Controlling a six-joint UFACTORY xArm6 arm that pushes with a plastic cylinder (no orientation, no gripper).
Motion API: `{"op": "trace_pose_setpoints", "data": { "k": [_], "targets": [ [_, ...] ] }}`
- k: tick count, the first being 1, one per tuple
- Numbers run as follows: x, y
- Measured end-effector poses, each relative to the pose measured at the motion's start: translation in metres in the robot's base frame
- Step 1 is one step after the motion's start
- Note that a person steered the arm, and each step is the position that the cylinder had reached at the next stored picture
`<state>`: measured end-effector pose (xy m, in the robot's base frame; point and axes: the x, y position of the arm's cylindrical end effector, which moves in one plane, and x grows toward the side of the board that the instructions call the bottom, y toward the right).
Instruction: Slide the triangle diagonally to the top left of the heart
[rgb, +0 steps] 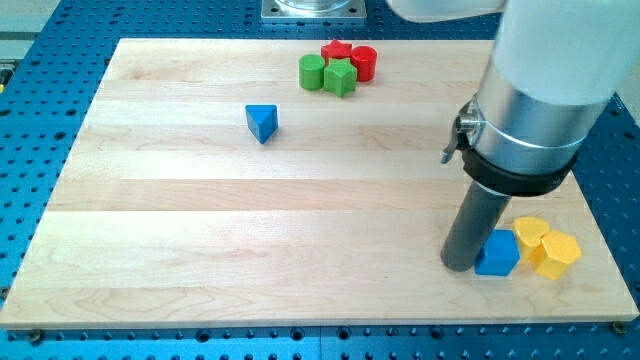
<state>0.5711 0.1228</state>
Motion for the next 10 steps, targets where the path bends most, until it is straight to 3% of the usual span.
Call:
{"op": "trace_pose_setpoints", "data": {
  "k": [1,2,3,4,5,6,7,8,9,10],
  "targets": [
    [-0.002,-0.120],
    [-0.049,-0.283],
    [-0.160,-0.345],
    [-0.207,-0.293],
    [-0.202,-0.161],
    [-0.182,-0.085],
    [-0.131,-0.015],
    [-0.113,-0.026],
    [-0.156,-0.057],
    [-0.161,0.019]
  ]
}}
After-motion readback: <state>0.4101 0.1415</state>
